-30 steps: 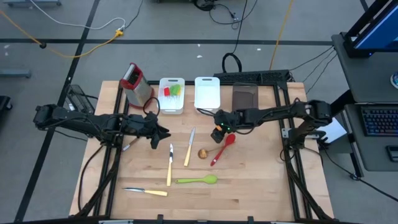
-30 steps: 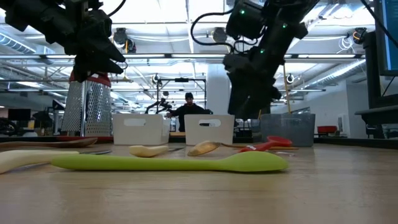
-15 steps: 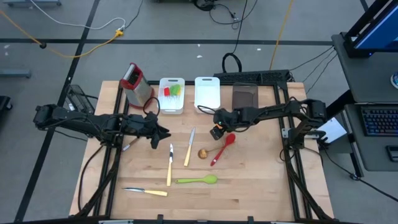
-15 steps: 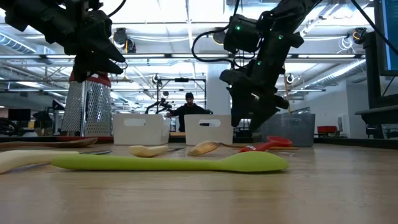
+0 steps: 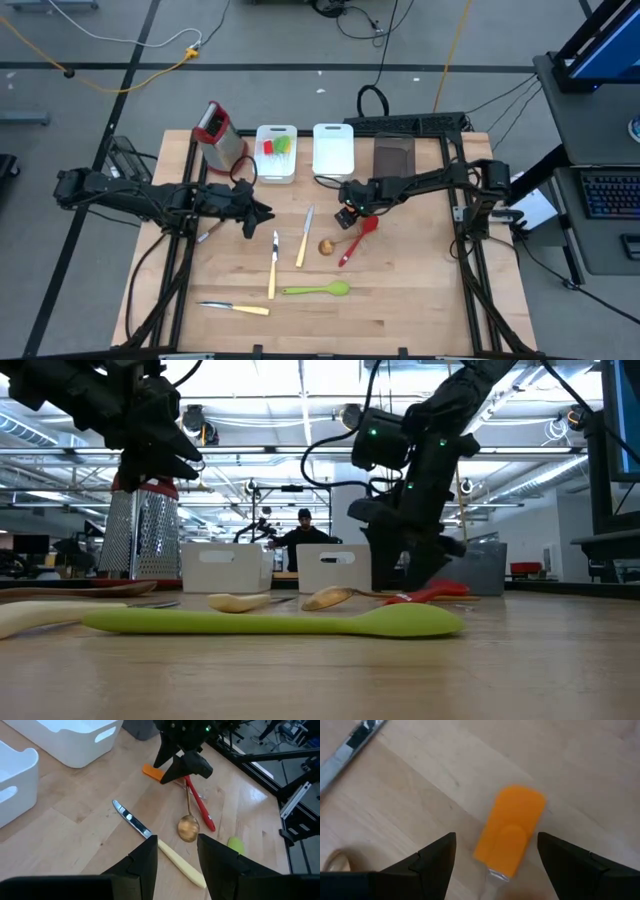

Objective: Pick & Place Kitchen Items
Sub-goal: Put the orange spatula into the left white bin

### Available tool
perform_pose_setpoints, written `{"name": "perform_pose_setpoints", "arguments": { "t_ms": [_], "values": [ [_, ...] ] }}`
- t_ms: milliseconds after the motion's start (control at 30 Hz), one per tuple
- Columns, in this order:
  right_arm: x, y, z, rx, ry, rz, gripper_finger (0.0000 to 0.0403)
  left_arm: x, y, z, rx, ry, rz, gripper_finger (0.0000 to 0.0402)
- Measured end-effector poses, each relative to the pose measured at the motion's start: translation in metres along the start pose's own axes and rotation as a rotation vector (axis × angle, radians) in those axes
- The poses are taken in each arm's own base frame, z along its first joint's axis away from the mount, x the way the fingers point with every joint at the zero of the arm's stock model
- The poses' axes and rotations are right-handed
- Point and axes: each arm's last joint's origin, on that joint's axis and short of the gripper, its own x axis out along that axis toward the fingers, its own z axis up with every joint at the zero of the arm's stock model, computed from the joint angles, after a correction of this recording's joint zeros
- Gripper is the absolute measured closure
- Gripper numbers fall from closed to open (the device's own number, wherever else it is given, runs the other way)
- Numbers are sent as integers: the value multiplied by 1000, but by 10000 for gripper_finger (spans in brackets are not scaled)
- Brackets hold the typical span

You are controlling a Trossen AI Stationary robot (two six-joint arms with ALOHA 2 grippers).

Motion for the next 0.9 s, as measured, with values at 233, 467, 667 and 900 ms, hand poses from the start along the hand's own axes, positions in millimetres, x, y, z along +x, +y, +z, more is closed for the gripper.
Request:
{"name": "perform_pose_setpoints", "arguments": {
  "t_ms": [233, 467, 667, 900],
  "values": [
    [1, -2, 3, -52, -92, -78, 131, 0, 2, 1, 6, -4, 8, 261],
    [1, 0, 2, -49, -97, -83, 131, 0, 2, 1, 17, -5, 10, 261],
    [1, 4, -3, -64, -36, -21, 135, 0, 2, 1, 21, -5, 10, 261],
    [7, 8, -7, -68, -29, -11, 140, 0, 2, 1, 21, -5, 10, 261]
  ]
}}
